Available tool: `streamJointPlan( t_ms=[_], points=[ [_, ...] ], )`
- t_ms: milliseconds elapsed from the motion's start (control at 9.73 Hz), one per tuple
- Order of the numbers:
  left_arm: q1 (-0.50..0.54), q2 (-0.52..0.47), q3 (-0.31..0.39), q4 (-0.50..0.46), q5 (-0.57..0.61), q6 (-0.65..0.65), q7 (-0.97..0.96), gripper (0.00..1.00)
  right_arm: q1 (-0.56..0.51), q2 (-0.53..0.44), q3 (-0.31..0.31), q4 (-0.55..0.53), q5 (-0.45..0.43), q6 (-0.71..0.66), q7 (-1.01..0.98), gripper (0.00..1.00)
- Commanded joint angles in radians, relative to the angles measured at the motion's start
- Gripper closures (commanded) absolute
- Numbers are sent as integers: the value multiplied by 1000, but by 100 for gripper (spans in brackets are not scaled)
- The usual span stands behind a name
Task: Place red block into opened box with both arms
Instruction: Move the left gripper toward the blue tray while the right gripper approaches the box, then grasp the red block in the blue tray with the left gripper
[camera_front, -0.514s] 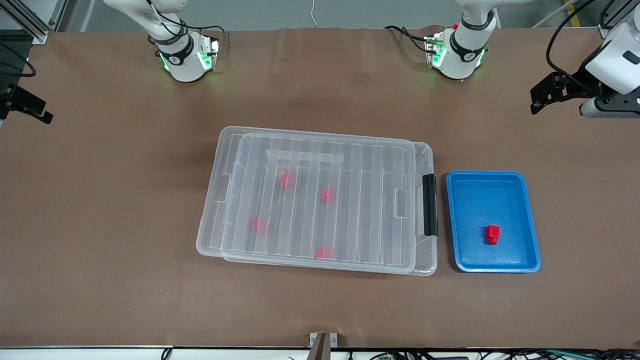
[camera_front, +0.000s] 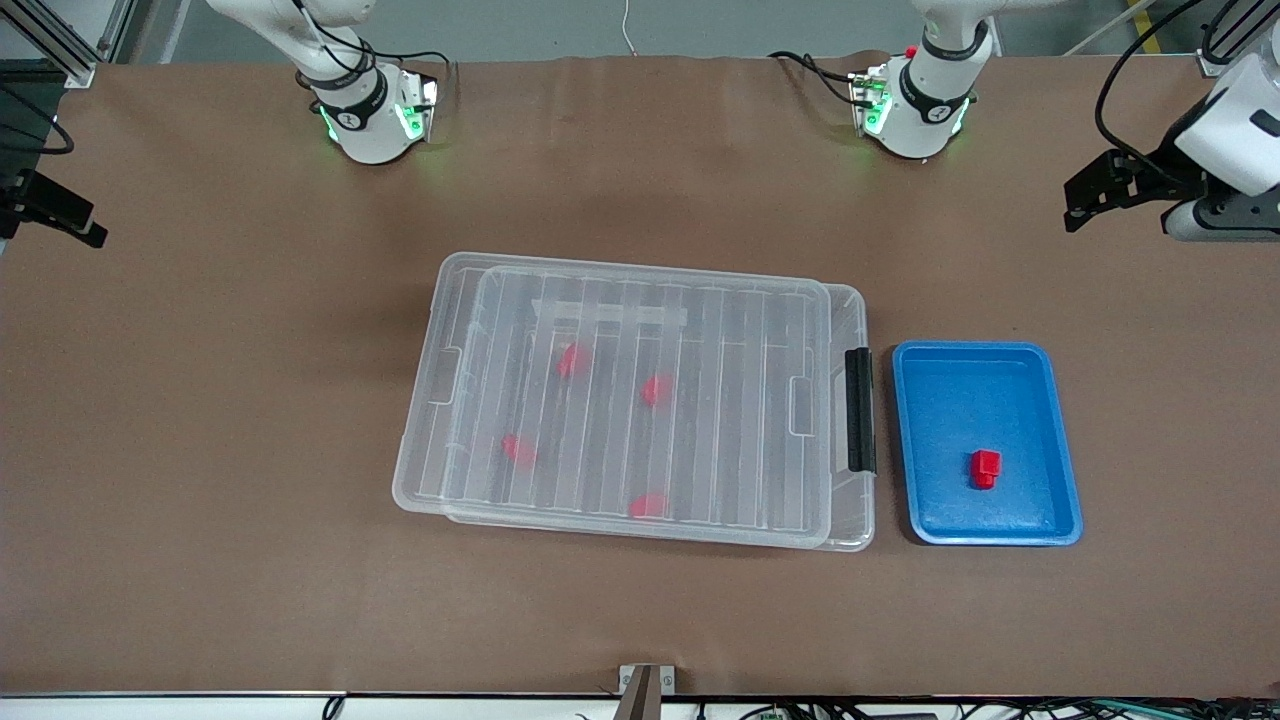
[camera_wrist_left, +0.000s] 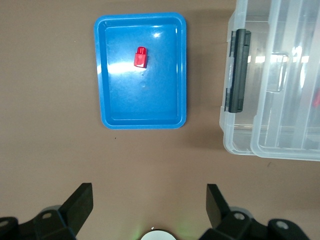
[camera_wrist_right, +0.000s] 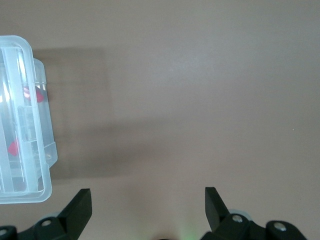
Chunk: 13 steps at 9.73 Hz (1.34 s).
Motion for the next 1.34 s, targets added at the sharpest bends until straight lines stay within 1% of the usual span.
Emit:
streamJointPlan(
  t_ms=[0,103,308,411,514,617,720,822,925,1028,1131,1234],
  points=[
    [26,111,3,-3,18,97,11,0,52,87,9,13,3,0,-9,0],
    [23,175,4,-11,20,174,10,0,93,139,17,13,6,26,0,0],
    [28,310,5,-11,59,298,2,0,98,252,118,8,6,157,21,0],
    [31,392,6,-8,92,370,2,0,112,301,146,8,4,213,90,0],
    [55,472,5,-8,116,457,1,0,130,349,191,5,0,260,172,0],
    [71,554,5,-5,121,539,10,0,142,377,225,-16,-7,308,222,0],
    [69,633,6,-3,130,623,10,0,155,383,241,-65,-10,368,225,0],
    [71,698,6,-2,179,680,10,0,179,383,241,-128,-14,438,225,0],
    [71,738,5,-2,201,714,8,0,185,383,241,-189,-26,504,225,0],
    [68,763,5,-3,198,716,-4,0,186,383,242,-216,-42,528,227,0],
    [66,781,3,-5,184,717,-12,2,187,383,244,-220,-60,528,225,0],
    [65,803,3,-3,150,720,-12,10,187,386,247,-236,-74,542,225,0]
  ],
)
